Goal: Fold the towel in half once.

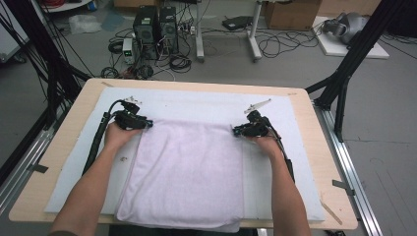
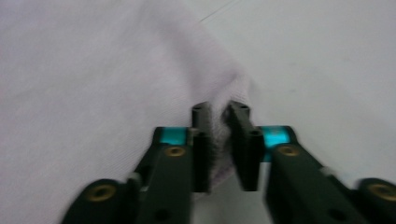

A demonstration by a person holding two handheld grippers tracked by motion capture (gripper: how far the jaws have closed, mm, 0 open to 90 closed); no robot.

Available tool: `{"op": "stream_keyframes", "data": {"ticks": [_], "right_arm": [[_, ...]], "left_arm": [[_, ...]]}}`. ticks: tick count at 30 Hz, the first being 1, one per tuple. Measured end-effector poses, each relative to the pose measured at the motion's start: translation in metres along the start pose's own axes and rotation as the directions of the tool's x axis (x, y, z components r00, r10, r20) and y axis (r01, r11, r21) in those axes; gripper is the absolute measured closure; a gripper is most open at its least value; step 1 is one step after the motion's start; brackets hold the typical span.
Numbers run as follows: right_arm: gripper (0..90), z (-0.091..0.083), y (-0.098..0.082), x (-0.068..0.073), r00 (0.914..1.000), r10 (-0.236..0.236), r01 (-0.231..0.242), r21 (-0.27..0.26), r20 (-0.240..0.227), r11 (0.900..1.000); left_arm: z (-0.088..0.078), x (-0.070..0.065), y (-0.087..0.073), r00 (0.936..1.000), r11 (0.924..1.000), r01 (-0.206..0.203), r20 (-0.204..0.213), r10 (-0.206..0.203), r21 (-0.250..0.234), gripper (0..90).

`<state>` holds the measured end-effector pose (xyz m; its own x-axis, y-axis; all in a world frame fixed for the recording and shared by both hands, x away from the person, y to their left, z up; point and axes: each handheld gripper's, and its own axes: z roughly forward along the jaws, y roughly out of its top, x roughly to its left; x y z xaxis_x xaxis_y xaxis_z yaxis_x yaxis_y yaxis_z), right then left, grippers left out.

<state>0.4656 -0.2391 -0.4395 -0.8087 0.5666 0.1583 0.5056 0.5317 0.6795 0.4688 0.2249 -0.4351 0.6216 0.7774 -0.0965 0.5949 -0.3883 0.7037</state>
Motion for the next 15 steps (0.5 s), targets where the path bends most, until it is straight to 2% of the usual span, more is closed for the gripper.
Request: {"op": "stream_keyframes", "data": {"ticks": [2, 3, 6, 7, 8, 9, 10, 13, 15], "right_arm": [[86.1, 0.001, 0.004, 0.000, 0.9995, -0.024, 0.024, 0.011, 0.018, 1.000], [86.4, 0.000, 0.005, 0.000, 0.9987, -0.027, 0.027, 0.009, 0.044, 1.000], [86.7, -0.009, 0.008, -0.004, 0.9932, -0.026, 0.030, -0.030, 0.113, 0.999], [86.6, -0.012, 0.012, -0.006, 0.9938, -0.012, 0.014, -0.022, 0.111, 1.000], [86.7, -0.016, 0.017, -0.008, 0.9937, -0.005, 0.007, -0.010, 0.112, 1.000], [86.6, -0.021, 0.025, -0.007, 0.9900, -0.032, 0.035, -0.022, 0.138, 0.999], [86.6, -0.026, 0.034, -0.006, 0.9887, -0.038, 0.044, -0.035, 0.145, 0.998], [86.5, -0.038, 0.056, -0.004, 0.9839, -0.051, 0.061, -0.054, 0.171, 0.997], [85.3, -0.038, 0.061, -0.003, 0.9800, -0.048, 0.062, -0.068, 0.193, 0.996]], "left_arm": [[-0.001, -0.001, 0.002, 0.9998, 0.9999, -0.008, -0.017, 0.008, -0.015, 86.3], [-0.003, -0.001, 0.003, 0.9996, 0.9997, -0.006, -0.029, 0.005, -0.023, 86.6], [-0.010, 0.002, 0.009, 0.9990, 0.9983, 0.002, -0.044, -0.004, -0.057, 87.1], [-0.013, 0.002, 0.013, 0.9990, 0.9973, 0.004, -0.044, -0.007, -0.074, 87.1], [-0.016, 0.001, 0.017, 0.9989, 0.9961, -0.002, -0.048, -0.003, -0.088, 87.1], [-0.020, 0.001, 0.021, 0.9981, 0.9949, -0.016, -0.060, 0.010, -0.100, 87.1], [-0.023, 0.001, 0.025, 0.9974, 0.9937, -0.025, -0.070, 0.018, -0.110, 87.1], [-0.032, 0.006, 0.030, 0.9961, 0.9900, -0.011, -0.089, -0.002, -0.141, 87.0], [-0.034, 0.011, 0.028, 0.9963, 0.9896, 0.012, -0.083, -0.024, -0.143, 86.5]]}}
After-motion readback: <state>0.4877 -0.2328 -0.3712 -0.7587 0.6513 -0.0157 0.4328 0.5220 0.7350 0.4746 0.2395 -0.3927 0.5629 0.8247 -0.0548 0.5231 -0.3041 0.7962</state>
